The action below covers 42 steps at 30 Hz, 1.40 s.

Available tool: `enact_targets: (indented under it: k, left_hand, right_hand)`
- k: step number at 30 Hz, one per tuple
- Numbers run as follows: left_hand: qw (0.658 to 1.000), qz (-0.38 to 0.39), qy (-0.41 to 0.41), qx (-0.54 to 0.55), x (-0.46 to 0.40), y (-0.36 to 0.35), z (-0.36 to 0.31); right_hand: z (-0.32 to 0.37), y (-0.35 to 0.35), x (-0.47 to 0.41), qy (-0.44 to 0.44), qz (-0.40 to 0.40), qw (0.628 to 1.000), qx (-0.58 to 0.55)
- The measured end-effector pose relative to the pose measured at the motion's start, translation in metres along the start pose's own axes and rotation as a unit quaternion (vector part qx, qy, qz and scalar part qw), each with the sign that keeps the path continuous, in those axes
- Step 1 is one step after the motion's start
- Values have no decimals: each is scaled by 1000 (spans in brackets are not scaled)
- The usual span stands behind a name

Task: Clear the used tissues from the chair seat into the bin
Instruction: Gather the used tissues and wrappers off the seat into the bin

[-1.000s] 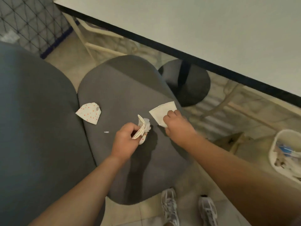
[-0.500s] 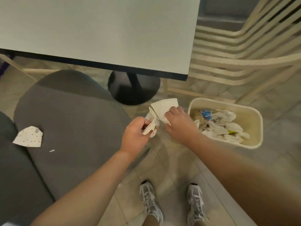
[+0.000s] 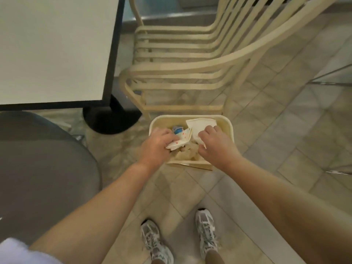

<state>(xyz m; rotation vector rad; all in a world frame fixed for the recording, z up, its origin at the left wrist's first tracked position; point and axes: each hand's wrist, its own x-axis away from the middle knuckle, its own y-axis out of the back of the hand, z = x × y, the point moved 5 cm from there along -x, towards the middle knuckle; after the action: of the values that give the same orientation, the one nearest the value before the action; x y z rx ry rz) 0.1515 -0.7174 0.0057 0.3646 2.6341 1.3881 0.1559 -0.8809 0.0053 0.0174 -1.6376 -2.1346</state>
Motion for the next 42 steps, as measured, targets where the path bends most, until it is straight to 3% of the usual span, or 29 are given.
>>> enact_targets:
  k: [5, 10, 16, 21, 24, 28, 32, 42]
  left_hand:
    - [972, 168, -69, -152, -25, -51, 11]
    - [925, 254, -79, -272, -38, -81, 29]
    - [923, 305, -13, -233, -41, -95, 29]
    - [948, 294, 83, -83, -31, -58, 26]
    - [967, 224, 121, -7, -24, -21, 17]
    - [993, 81, 87, -7, -7, 39, 19]
    - [995, -20, 96, -13, 34, 81, 55]
    - [964, -41, 262, -29, 171, 148, 219]
  right_hand:
    - [-23, -28, -13, -11, 96, 995, 23]
    - [-19, -49, -34, 7, 121, 991, 60]
    - [-19, -50, -44, -7, 163, 985, 56]
    - [-9, -20, -41, 1, 129, 989, 68]
    - [11, 3, -43, 26, 89, 993, 69]
    - [62, 25, -48, 101, 40, 992, 63]
    - [126, 23, -55, 169, 23, 983, 63]
    - [312, -28, -93, 257, 84, 962, 30]
